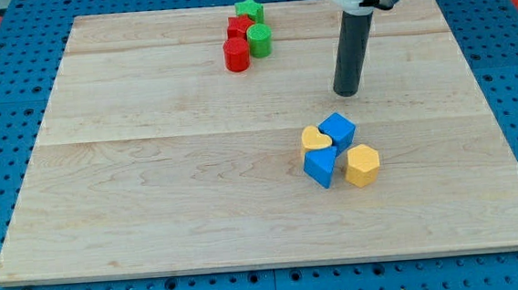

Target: Move the yellow heart towards the top left corner

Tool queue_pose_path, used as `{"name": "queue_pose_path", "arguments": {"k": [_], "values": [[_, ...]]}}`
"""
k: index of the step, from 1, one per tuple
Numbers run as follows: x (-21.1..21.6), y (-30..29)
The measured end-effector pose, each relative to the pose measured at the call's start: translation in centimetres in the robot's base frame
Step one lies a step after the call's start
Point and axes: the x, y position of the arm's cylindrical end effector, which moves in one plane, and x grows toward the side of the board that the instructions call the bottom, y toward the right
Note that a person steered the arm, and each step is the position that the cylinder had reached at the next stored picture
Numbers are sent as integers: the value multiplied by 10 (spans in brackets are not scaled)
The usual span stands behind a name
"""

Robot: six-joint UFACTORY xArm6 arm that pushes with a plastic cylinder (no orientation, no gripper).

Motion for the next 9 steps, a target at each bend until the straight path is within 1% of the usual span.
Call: {"name": "queue_pose_path", "arguments": {"k": [3,4,5,6,7,8,9], "values": [[-4,3],[41,64],[121,84],[142,45],[140,6],[124,-44],[116,-71]]}}
